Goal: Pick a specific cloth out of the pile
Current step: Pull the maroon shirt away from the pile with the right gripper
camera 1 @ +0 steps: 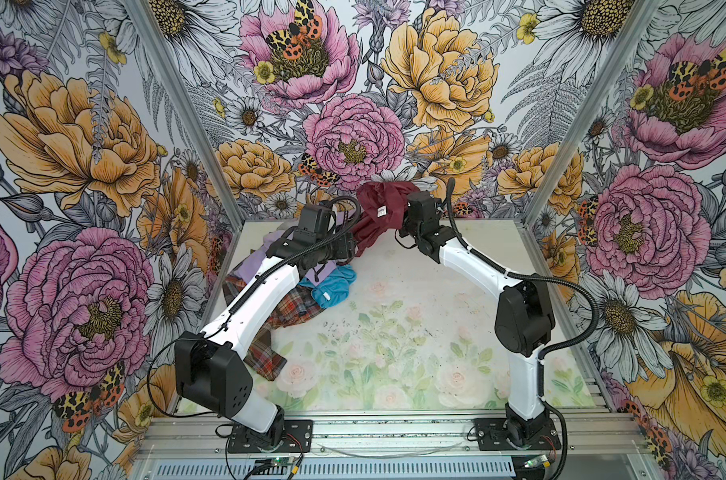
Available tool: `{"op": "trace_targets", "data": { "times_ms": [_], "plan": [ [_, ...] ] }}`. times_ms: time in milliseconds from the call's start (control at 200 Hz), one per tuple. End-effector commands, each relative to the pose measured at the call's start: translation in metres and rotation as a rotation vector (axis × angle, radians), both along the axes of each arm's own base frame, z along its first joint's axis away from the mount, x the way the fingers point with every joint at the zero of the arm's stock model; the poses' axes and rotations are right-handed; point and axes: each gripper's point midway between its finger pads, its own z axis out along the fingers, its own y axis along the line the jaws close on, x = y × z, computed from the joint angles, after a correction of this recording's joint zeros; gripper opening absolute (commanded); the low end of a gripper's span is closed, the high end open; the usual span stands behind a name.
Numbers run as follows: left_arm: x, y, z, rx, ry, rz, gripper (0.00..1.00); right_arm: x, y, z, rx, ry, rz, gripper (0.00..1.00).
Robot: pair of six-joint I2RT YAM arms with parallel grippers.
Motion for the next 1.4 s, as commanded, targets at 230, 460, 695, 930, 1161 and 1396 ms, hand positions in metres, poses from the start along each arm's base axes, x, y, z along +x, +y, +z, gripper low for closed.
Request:
{"op": "trace_targets", "data": {
  "times_ms": [230, 460, 695, 930, 1161, 1396],
  "plan": [
    [-0.006, 0.024, 0.0, 0.038, -0.028, 0.029, 0.73, -0.015, -0.051, 0.099, 0.055, -0.123, -0.102, 0.0],
    [-0.006, 0.027, -0.01, 0.036, -0.003, 0.023, 0.73, -0.023, -0.076, 0.118, 0.024, -0.157, -0.132, 0.0],
    [-0.006, 0.03, -0.02, 0.048, 0.011, 0.025, 0.74, -0.032, -0.105, 0.139, -0.032, -0.189, -0.171, 0.0],
    [-0.005, 0.027, -0.036, 0.049, 0.043, 0.011, 0.74, -0.046, -0.157, 0.144, -0.089, -0.187, -0.241, 0.0],
    [-0.008, 0.021, -0.046, 0.053, 0.065, -0.006, 0.76, -0.062, -0.212, 0.143, -0.176, -0.171, -0.293, 0.0],
    [-0.014, 0.008, -0.046, 0.05, 0.066, -0.041, 0.77, -0.081, -0.276, 0.146, -0.284, -0.144, -0.37, 0.0]
  ]
}}
